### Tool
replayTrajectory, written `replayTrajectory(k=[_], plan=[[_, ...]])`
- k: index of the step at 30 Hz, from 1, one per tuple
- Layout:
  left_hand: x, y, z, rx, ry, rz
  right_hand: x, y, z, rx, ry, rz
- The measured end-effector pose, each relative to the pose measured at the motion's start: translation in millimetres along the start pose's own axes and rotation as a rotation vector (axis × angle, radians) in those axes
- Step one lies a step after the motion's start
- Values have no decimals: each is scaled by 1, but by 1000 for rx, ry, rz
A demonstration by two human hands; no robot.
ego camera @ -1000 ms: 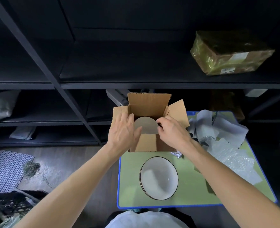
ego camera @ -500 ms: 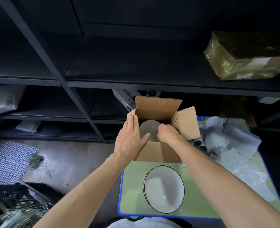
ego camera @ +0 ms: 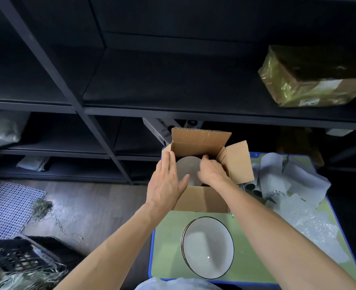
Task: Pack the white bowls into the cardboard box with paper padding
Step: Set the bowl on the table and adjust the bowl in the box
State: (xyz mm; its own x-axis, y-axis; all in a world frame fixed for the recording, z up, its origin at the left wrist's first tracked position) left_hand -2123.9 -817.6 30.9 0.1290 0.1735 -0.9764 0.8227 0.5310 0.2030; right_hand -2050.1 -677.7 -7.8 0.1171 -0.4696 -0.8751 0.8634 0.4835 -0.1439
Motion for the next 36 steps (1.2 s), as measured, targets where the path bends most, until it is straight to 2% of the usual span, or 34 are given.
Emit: replayTrajectory(k=[12, 15, 17, 19, 21, 26, 32, 36], plan=[[-33, 1, 0, 26, 70, 26, -87, 15, 61, -68, 321, -148], [-54, 6, -1, 24, 104, 107, -99, 23, 74, -73, 298, -228], [-71, 9, 1, 15, 134, 271, -104, 27, 83, -88, 272, -307], [-78, 8, 3, -45, 103, 462, -107, 29, 95, -117, 246, -372], [-79, 10, 8, -76, 42, 539, -109, 34, 110, -136, 223, -409], [-83, 21, 45, -93, -33, 575, -90, 58, 148, -115, 165, -398], [-60, 44, 108, -28, -161, 630, -44, 91, 191, -89, 123, -356], [-42, 52, 132, 3, -205, 556, -12, 105, 201, -72, 104, -350]])
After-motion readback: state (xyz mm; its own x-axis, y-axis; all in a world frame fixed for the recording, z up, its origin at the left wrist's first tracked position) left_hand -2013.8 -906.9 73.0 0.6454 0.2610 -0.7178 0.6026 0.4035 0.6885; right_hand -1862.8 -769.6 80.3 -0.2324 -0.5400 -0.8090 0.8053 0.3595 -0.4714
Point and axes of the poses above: each hand's wrist, its own z-axis away from the middle knuckle, its own x-axis out of the palm, y = z × x, the point moved 10 cm from there along -z, towards the middle knuckle, and after that the axes turned 4 degrees about x, right-handed, at the moved point
